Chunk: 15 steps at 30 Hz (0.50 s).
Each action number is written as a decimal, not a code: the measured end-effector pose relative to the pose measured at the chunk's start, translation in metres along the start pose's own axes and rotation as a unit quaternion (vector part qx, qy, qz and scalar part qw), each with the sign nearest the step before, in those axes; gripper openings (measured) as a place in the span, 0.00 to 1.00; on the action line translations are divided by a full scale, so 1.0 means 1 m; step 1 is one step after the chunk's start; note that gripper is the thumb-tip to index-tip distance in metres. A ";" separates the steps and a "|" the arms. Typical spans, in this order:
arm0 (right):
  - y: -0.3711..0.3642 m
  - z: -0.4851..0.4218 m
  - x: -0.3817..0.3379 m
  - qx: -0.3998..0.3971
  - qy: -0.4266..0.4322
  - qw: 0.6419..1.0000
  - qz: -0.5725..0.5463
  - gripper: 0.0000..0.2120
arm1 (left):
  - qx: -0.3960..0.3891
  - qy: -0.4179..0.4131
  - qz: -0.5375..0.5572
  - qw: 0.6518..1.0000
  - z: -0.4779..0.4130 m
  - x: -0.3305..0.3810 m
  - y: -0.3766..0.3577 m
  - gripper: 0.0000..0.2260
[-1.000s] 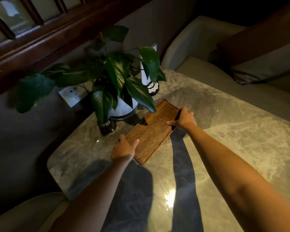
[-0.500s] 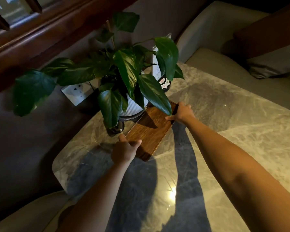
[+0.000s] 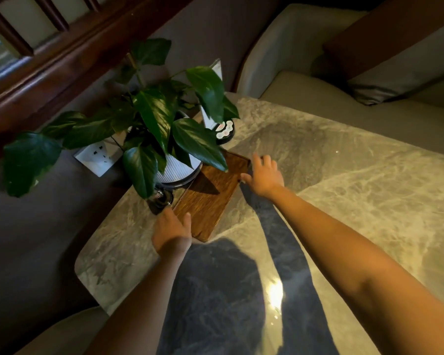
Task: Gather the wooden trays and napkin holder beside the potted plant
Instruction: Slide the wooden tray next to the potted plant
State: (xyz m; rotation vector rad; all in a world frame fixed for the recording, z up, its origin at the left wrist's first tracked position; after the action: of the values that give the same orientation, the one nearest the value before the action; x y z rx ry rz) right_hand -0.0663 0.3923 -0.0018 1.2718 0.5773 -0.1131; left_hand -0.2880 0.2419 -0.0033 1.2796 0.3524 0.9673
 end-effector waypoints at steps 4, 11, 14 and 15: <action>0.024 0.033 0.000 0.036 0.044 0.997 0.054 0.32 | 0.076 -0.113 -0.076 0.988 0.028 0.028 0.011 0.22; 0.076 0.123 0.052 0.079 0.019 0.990 0.114 0.34 | 0.073 -0.260 -0.105 0.957 0.110 0.104 -0.011 0.26; 0.098 0.170 0.085 0.091 -0.017 0.989 0.119 0.35 | 0.055 -0.318 -0.131 0.937 0.154 0.141 -0.031 0.28; 0.106 0.187 0.097 0.096 -0.030 0.988 0.120 0.35 | 0.048 -0.335 -0.136 0.931 0.171 0.153 -0.038 0.28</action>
State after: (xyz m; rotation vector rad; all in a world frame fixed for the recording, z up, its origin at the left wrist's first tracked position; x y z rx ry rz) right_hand 0.1224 0.2754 0.0769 1.5107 0.3637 -0.0059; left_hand -0.0632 0.2507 0.0556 1.5190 0.0358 0.2444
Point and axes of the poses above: each hand's wrist, its own z-axis away from the middle knuckle, its own y-axis out of the back of the hand, x = y × z, the point moved 9 cm from there along -z, towards the middle knuckle, and after that the axes turned 11 degrees about y, right-handed, at the moved point
